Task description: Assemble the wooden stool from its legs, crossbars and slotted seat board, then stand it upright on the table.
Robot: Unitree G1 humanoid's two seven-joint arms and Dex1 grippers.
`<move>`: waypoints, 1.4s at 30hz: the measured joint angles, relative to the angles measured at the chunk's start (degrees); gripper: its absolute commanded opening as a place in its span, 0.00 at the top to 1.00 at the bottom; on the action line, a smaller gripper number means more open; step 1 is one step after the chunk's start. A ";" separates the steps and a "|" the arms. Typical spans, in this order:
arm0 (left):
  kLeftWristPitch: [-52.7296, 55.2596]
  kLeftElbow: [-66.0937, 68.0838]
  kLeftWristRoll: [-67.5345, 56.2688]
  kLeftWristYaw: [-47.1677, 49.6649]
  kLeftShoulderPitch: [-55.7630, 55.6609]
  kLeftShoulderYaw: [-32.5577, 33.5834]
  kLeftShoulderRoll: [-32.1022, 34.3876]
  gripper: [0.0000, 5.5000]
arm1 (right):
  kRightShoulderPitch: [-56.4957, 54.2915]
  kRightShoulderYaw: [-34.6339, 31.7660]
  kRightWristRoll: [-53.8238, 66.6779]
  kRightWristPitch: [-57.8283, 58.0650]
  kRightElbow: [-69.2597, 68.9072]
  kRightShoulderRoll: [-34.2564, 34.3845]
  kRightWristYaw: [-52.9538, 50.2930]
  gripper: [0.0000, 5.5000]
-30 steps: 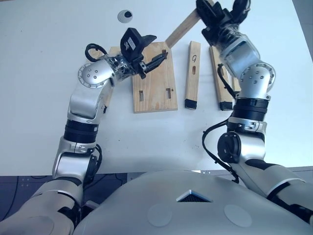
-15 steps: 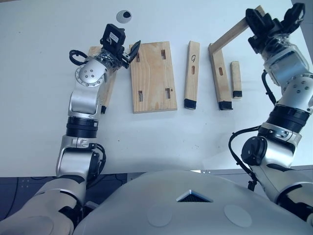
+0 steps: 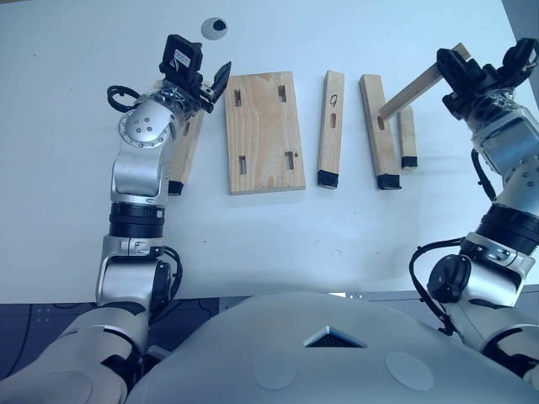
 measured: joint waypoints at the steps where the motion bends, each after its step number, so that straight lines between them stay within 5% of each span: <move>1: -0.02 -0.07 0.02 0.02 0.02 0.00 -0.04 0.47 | -0.03 0.40 -1.18 -0.69 0.95 -1.03 0.18 0.93; 24: -2.00 1.59 2.09 0.44 -0.01 -0.62 -0.73 0.47 | -0.21 2.05 -3.61 -4.86 5.73 3.24 -0.04 0.93; 33: -2.77 1.56 2.35 1.26 0.02 -0.71 -1.22 0.47 | 5.43 19.40 -23.26 -20.96 -3.23 3.18 -0.09 0.93; 42: -3.05 1.29 2.33 1.94 0.57 -0.64 -1.48 0.47 | 14.45 21.48 -28.13 -34.96 -2.90 5.29 2.21 0.93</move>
